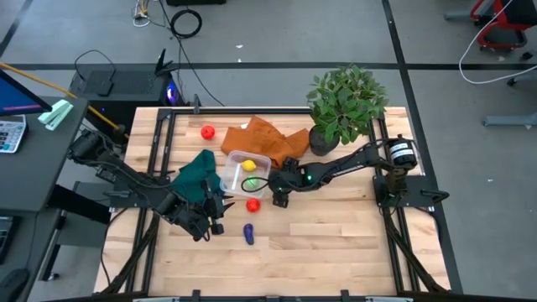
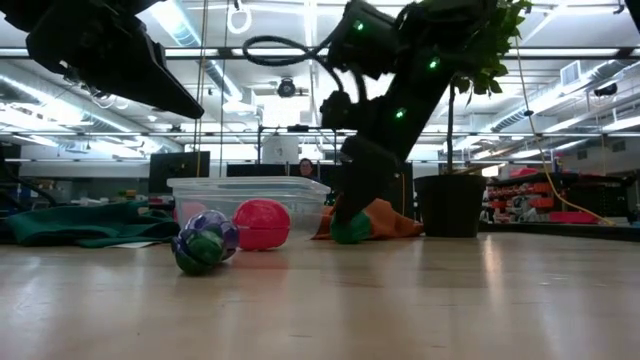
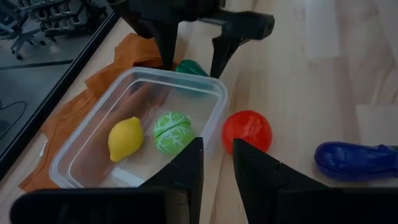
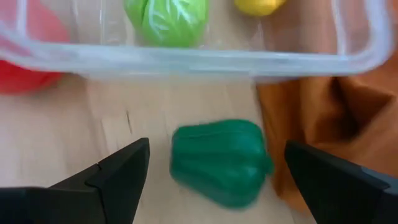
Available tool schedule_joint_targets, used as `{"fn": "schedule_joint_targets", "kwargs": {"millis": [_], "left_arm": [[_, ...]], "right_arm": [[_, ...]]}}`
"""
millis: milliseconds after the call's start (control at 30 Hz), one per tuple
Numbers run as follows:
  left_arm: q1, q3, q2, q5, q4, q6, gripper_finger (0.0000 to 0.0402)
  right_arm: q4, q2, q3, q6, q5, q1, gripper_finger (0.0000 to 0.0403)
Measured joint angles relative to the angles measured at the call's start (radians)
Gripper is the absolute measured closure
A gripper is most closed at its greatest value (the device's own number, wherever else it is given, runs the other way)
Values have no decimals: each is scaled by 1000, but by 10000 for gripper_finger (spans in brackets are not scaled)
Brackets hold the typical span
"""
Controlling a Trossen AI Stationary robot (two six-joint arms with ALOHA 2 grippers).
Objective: Pick and placing Produce into tupperware
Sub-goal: Put the green bell pepper into the transparent bin
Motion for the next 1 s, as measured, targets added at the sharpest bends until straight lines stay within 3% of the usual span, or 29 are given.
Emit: {"fn": "schedule_joint_targets", "kwargs": {"millis": [300,767,1000], "left_arm": [[0,0,0,7,-4,-1,314],[0,0,0,8,-7,-5,316],[0,0,0,8,-7,-5,311]], "right_arm": [[4,17,0,-6,-13,-7,74],[-10,17,0,-6,-14,-7,152],[-9,16,0,-3,-14,-7,170]]}}
